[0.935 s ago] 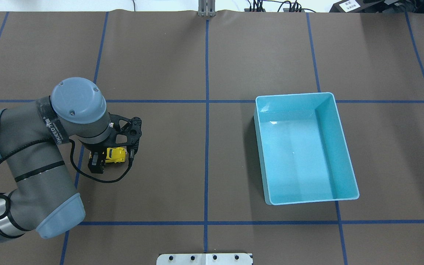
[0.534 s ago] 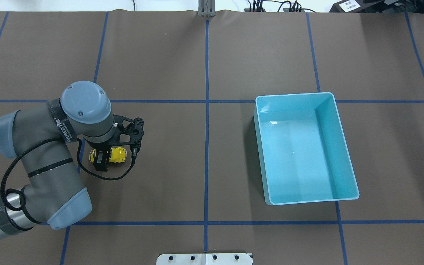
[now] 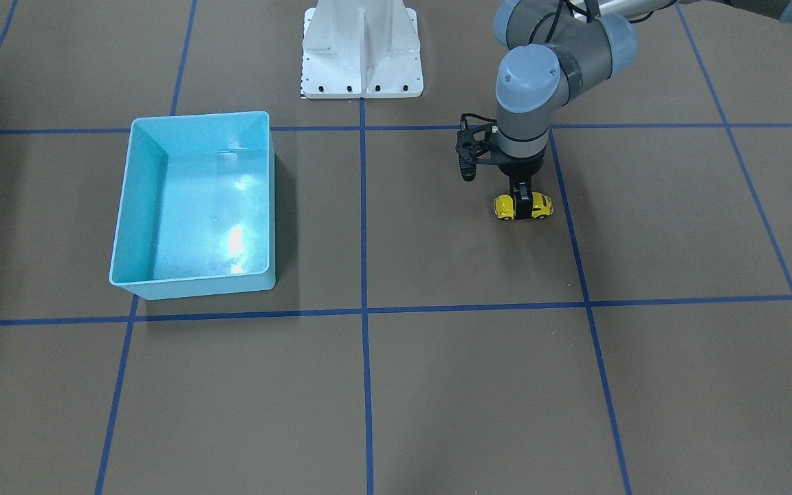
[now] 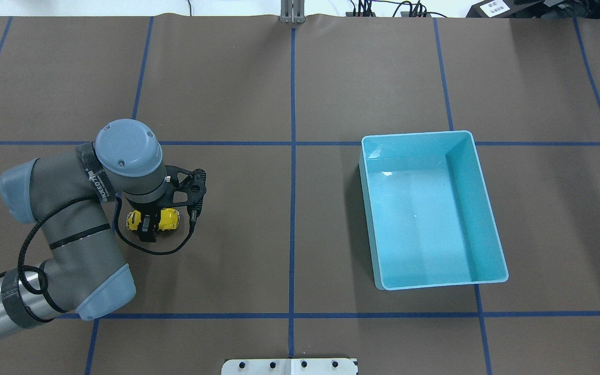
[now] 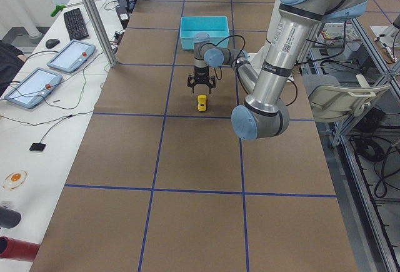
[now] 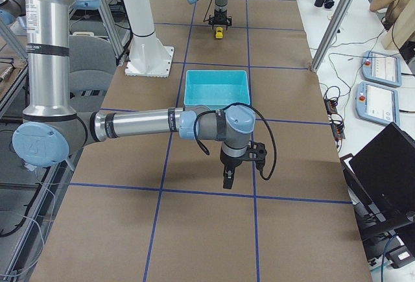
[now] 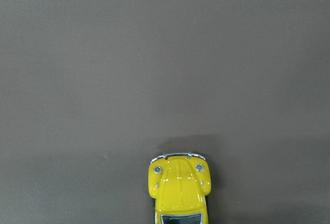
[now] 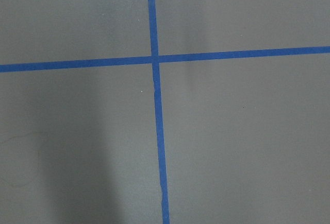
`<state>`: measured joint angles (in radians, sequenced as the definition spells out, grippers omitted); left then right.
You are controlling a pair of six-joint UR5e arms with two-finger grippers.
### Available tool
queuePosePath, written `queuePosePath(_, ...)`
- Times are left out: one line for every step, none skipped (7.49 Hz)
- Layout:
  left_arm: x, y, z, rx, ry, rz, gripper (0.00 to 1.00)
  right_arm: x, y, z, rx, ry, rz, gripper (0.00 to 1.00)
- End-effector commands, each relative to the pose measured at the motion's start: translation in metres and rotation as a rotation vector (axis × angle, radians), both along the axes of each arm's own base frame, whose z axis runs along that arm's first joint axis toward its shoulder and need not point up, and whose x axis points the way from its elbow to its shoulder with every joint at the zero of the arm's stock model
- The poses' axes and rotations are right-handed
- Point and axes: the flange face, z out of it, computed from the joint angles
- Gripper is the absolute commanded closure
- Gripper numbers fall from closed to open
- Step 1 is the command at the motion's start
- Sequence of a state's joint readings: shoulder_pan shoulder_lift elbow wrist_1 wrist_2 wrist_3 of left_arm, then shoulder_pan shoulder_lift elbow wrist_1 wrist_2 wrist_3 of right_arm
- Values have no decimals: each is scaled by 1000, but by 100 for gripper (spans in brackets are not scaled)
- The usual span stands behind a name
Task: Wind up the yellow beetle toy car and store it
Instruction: 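Close the left gripper on the yellow car's body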
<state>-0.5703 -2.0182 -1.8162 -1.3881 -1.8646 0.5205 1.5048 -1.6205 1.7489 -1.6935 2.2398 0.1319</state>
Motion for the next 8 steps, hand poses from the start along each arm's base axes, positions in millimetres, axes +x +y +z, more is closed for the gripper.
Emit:
queuePosePath(6,-1,8,-29,0,6,5,0,0,0,0,0,0,0)
queuePosePath(12,-3,12,-40,16,-12,5,0,0,1,-3,0,0,0)
queuePosePath(16,-6,16,-39,19,-12,5,0,0,1,-1,0,0,0)
queuePosePath(16,-5,16,-38,20,-10,6,0,0,2,-4,0,0,0)
queuePosePath(17,-4,16,-46,26,-5,6,0,0,2,-4,0,0,0)
queuePosePath(19,-3,18,-48,25,-1,7,0,0,1,-2,0,-1,0)
queuePosePath(22,-4,21,-46,28,1,9,0,0,1,-2,0,-1,0)
queuePosePath(26,-6,24,-40,39,0,9,0,0,1,-3,0,0,0)
